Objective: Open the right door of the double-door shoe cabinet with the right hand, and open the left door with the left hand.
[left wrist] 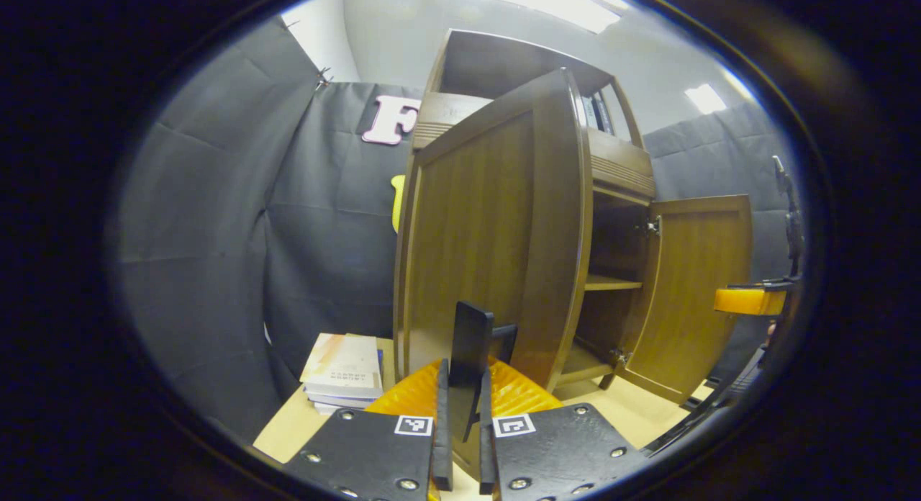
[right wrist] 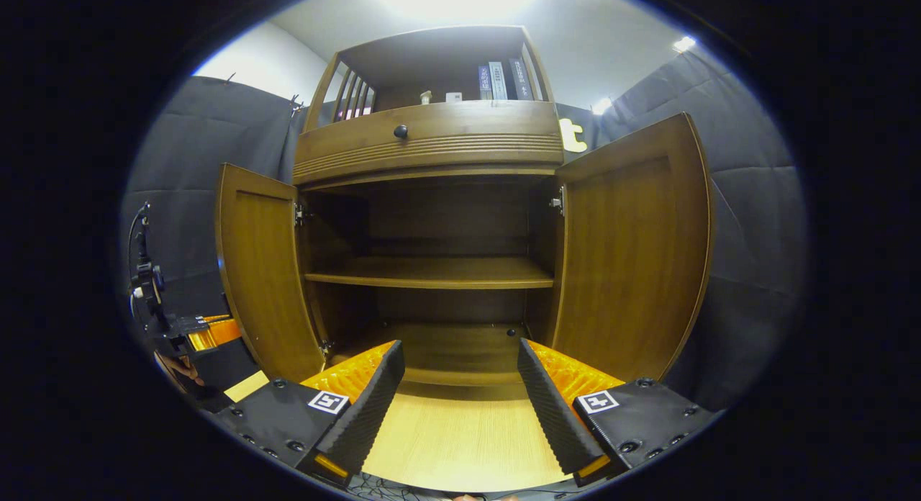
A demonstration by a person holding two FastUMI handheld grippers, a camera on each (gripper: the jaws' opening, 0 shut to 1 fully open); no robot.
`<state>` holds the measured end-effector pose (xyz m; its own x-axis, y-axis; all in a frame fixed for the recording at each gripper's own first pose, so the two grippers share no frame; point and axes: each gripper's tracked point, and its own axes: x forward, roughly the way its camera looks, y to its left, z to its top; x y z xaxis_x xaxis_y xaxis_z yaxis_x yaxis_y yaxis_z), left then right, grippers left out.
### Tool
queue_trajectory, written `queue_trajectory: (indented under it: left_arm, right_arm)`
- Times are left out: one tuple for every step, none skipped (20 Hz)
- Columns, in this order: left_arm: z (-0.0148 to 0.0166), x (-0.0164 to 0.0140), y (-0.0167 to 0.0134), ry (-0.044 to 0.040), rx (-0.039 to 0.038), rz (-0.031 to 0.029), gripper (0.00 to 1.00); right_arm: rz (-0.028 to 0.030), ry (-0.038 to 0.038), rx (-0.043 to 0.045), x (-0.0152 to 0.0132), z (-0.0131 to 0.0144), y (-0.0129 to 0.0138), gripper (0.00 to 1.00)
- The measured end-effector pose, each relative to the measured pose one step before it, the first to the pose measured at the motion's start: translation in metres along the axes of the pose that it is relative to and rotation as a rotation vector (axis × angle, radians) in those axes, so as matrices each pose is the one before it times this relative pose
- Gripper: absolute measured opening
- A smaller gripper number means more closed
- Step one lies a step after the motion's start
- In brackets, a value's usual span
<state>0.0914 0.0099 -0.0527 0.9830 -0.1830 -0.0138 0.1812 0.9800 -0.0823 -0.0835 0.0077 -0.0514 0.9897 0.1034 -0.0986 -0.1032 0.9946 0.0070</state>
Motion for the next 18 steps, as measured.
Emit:
queue_trajectory:
  left_arm:
    - [0.00246,-0.00119,0.00567,-0.00766,0.00660,-0.00594,0.18]
    - [0.00464,-0.00126,0.00764,-0.01360,0.00600,-0.00463,0.18]
    - [0.00554,-0.00135,0.00818,-0.01202,0.00143,-0.00408,0.18]
    - [0.00427,-0.00251,0.00796,-0.00834,0.00466,-0.00646,0.18]
    - [0.00331,-0.00357,0.00901,-0.00893,0.01330,-0.00616,0.18]
    - [0.00000,-0.00175,0.00891,0.00138,0.01288,-0.00009,0.18]
    - [-0.00005,-0.00253,0.01266,-0.00175,0.00777,0.00490,0.18]
    - [0.00099,-0.00181,0.01294,0.00019,-0.00303,0.00072,0.14]
    - [-0.00095,-0.00364,0.00893,-0.00040,-0.01076,-0.00530,0.16]
    - [-0.00035,-0.00168,0.00903,0.00100,-0.00553,-0.00306,0.18]
    - [0.00090,-0.00152,0.01133,0.00240,0.00392,0.00528,0.18]
    - [0.00133,-0.00176,0.01271,0.00054,0.00902,0.01324,0.13]
    - [0.00195,-0.00109,0.01167,0.00223,0.00626,0.01066,0.13]
    - [0.00085,-0.00310,0.00552,-0.00074,-0.00343,0.00219,0.17]
    - [0.00091,-0.00205,0.00279,-0.00130,-0.00949,-0.00474,0.17]
    - [-0.00092,-0.00155,-0.00260,-0.00044,-0.01138,-0.00890,0.18]
    - [0.00051,-0.00026,-0.00179,-0.00167,-0.00749,-0.00322,0.18]
    - [-0.00151,0.00014,-0.00055,0.00017,0.00470,0.00056,0.18]
  right_arm:
    - [-0.00361,0.00330,0.00028,-0.00139,0.00056,-0.00095,0.97]
    - [-0.00297,0.00282,0.00009,-0.00185,-0.00051,-0.00124,0.97]
    - [-0.00349,0.00084,-0.00053,-0.00138,0.00108,-0.00095,0.97]
    - [-0.00375,0.00114,-0.00327,-0.00169,0.00017,-0.00100,1.00]
    - [-0.00339,0.00300,-0.00549,-0.00148,-0.00008,-0.00099,1.00]
    - [-0.00226,0.00562,-0.00541,-0.00047,-0.00066,-0.00019,1.00]
    - [-0.00004,0.00544,-0.00481,-0.00097,-0.00063,0.00022,0.99]
    - [-0.00080,0.00518,-0.00505,-0.00140,-0.00050,-0.00036,0.97]
    - [-0.00137,0.00295,-0.00561,-0.00119,0.00092,0.00033,1.00]
    - [-0.00350,0.00264,-0.00461,-0.00146,0.00010,-0.00044,0.97]
    - [-0.00404,-0.00005,-0.00227,-0.00109,0.00202,-0.00054,0.97]
    - [-0.00389,0.00165,-0.00087,-0.00037,0.00146,-0.00153,0.97]
    - [-0.00406,0.00255,-0.00022,0.00002,0.00096,-0.00127,0.97]
    - [-0.00487,0.00416,-0.00250,-0.00027,0.00088,-0.00150,0.97]
    - [-0.00519,0.00592,-0.00369,0.00052,0.00008,-0.00243,0.97]
    - [-0.00513,0.00376,-0.00337,0.00116,0.00066,-0.00178,0.97]
    - [-0.00663,0.00067,-0.00047,0.00127,0.00125,-0.00239,0.97]
    - [-0.00538,-0.00136,0.00251,0.00173,0.00068,-0.00194,0.97]
